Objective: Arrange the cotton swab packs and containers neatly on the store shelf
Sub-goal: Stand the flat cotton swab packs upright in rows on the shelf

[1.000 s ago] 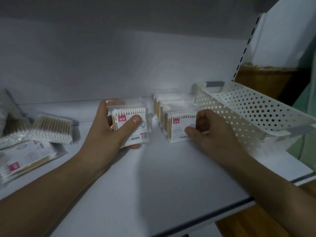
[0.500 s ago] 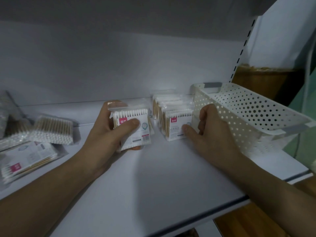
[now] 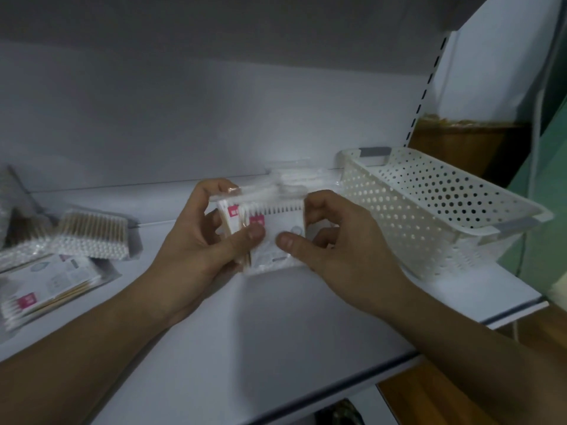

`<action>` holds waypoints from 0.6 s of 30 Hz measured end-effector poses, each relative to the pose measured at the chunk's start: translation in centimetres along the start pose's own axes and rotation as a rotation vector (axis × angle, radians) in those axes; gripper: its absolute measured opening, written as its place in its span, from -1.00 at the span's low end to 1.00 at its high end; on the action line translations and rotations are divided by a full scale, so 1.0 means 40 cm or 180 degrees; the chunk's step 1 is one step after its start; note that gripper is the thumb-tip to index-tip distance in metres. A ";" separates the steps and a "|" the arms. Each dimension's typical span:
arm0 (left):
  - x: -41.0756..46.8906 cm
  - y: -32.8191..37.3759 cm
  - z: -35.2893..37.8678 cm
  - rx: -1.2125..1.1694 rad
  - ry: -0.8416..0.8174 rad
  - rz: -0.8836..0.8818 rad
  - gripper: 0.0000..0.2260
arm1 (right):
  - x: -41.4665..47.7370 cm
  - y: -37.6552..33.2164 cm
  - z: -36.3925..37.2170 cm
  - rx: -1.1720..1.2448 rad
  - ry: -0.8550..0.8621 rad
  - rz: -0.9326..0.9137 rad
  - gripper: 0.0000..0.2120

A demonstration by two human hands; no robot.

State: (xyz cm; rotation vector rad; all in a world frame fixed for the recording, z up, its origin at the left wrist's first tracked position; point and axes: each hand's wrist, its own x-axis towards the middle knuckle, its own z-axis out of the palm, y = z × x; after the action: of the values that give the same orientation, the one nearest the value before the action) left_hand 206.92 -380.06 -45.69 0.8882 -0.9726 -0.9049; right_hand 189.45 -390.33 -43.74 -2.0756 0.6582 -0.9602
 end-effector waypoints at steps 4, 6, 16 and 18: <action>0.006 0.000 0.011 -0.0134 0.0283 0.0070 -0.75 | 0.005 0.018 -0.063 0.0354 0.0244 0.0084 -0.76; 0.010 -0.002 0.002 0.0091 0.0617 0.0137 -0.66 | 0.004 0.042 -0.092 0.0123 0.0392 0.0096 -0.74; 0.007 -0.011 -0.007 0.0461 0.0739 0.0054 -0.59 | -0.001 0.119 -0.106 -0.0811 0.0351 0.0301 -0.71; 0.005 -0.009 -0.006 0.0495 0.0774 0.0062 -0.57 | 0.004 0.120 -0.099 -0.0757 0.0349 0.0366 -0.69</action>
State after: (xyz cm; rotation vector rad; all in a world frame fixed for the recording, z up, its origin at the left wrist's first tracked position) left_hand 207.11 -380.31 -46.03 1.0918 -0.8468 -0.6923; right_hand 185.72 -394.92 -45.72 -2.1731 0.9795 -0.9743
